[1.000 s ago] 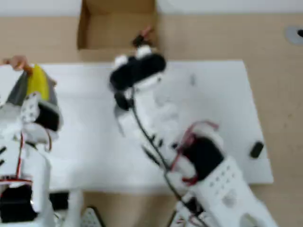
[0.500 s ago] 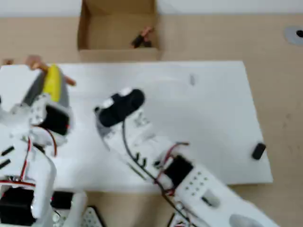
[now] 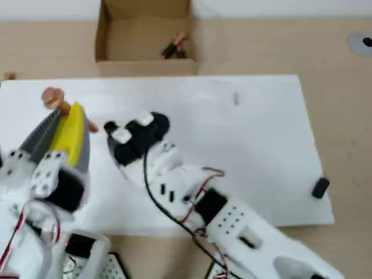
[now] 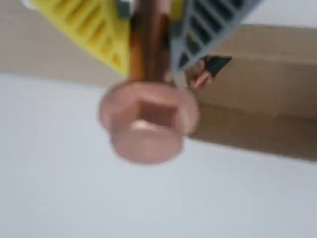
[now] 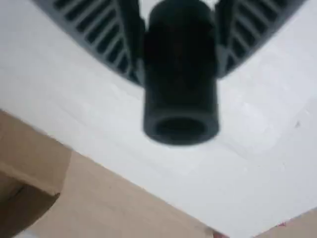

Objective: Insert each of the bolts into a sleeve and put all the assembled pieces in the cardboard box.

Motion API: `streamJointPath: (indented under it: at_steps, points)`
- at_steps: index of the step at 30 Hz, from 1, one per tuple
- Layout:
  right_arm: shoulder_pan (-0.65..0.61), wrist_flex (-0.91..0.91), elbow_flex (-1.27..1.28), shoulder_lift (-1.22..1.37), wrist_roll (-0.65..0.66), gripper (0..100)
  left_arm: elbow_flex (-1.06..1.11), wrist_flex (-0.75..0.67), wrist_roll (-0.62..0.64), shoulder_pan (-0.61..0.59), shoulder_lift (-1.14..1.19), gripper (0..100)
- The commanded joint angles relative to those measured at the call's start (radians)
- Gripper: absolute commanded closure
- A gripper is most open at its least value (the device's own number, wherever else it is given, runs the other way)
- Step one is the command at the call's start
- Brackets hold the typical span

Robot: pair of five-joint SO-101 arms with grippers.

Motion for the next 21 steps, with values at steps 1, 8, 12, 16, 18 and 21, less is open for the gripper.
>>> streamJointPath:
  at_steps: [1,8,12,16,18,21]
  points:
    - [-0.010,-0.041,-0.001,0.001,0.012,98.9,-0.084,0.031,-0.015,0.014,0.002,99]
    - [-0.013,-0.038,-0.027,-0.004,0.012,98.9,0.002,0.080,-0.023,0.014,0.004,99]
    - [-0.015,-0.035,-0.056,-0.004,0.012,98.9,0.135,-0.017,-0.018,0.006,0.002,99]
    - [-0.015,-0.035,-0.084,-0.004,0.012,98.9,0.218,-0.112,-0.020,0.006,0.002,99]
    - [-0.015,-0.035,-0.096,-0.005,0.012,98.9,0.265,-0.161,-0.023,0.006,0.002,99]
    - [-0.015,-0.034,-0.105,-0.005,0.012,98.9,0.307,-0.187,-0.023,-0.028,0.002,99]
